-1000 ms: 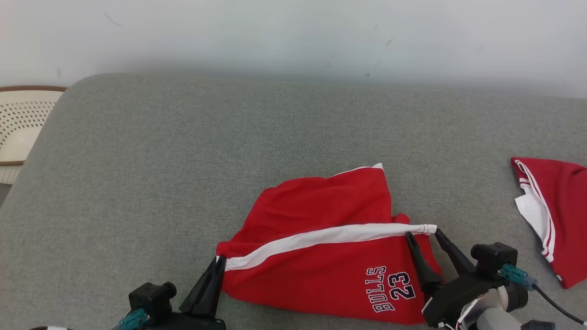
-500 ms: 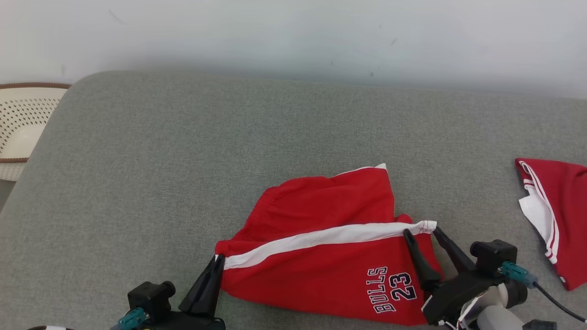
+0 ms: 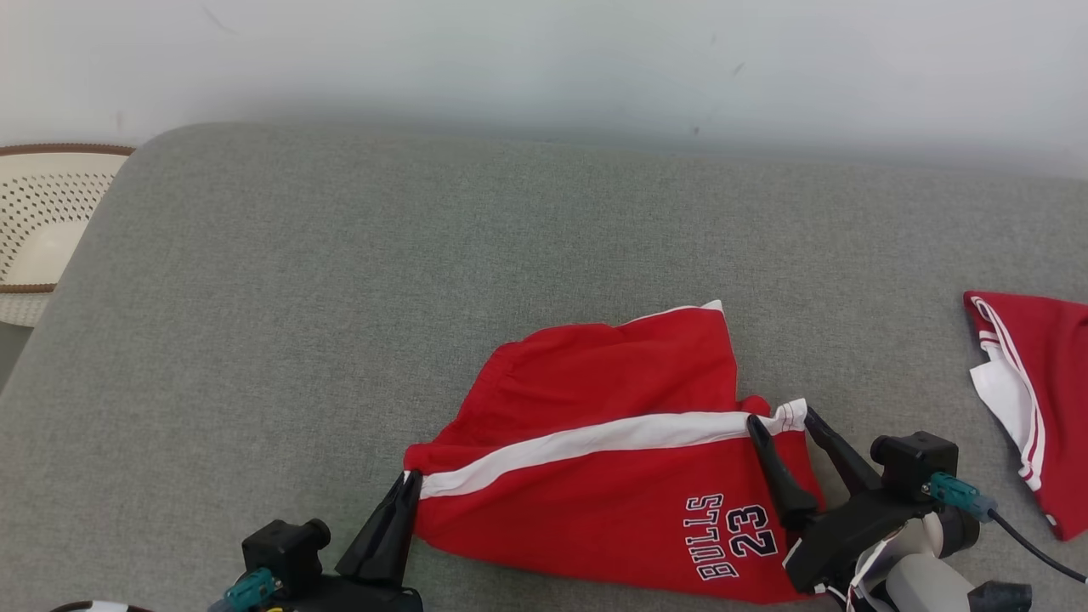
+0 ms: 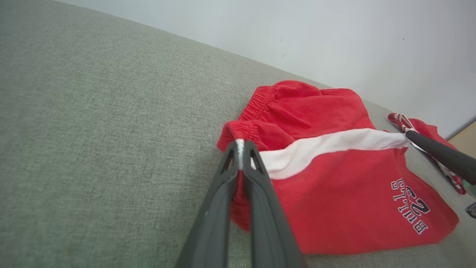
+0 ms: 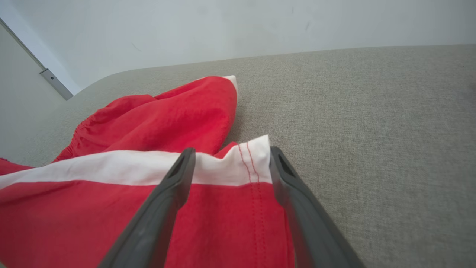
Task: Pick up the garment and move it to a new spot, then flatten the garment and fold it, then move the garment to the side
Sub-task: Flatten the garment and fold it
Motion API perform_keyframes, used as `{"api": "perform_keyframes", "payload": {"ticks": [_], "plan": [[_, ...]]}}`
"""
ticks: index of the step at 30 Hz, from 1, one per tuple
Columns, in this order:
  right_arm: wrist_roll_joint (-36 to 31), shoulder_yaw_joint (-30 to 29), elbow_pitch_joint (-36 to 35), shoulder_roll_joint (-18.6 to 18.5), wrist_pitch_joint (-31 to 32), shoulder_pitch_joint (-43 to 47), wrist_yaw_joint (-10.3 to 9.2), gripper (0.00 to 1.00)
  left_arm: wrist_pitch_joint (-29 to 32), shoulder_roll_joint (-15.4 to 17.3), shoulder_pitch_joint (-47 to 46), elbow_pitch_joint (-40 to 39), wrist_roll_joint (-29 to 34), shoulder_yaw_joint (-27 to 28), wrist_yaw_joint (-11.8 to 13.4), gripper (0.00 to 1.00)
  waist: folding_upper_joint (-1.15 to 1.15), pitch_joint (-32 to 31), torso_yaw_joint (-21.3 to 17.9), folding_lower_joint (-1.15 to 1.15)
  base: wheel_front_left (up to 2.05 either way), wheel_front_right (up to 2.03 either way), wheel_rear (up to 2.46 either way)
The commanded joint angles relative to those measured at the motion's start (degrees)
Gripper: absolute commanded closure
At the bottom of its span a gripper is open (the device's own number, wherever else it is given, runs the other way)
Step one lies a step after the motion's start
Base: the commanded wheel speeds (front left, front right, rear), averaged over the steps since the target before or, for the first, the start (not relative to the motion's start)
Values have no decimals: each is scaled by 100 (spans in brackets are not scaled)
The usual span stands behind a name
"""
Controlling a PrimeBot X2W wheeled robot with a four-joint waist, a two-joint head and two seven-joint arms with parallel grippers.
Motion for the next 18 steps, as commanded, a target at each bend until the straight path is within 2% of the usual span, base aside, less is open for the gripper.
{"api": "perform_keyframes", "payload": {"ticks": [1,8,18], "plan": [[48,23,-35,-26,4,32,0,0,-23,25,4,17,50,25,0,100,0,-16,3,0,0,0,0],[94,41,-90,-42,4,200,0,0,-23,31,73,-5,48,72,0,100,0,-42,-20,0,0,0,0],[274,183,-24,-69,4,-18,0,0,-23,9,-14,9,87,29,0,100,0,4,32,0,0,0,0]]}}
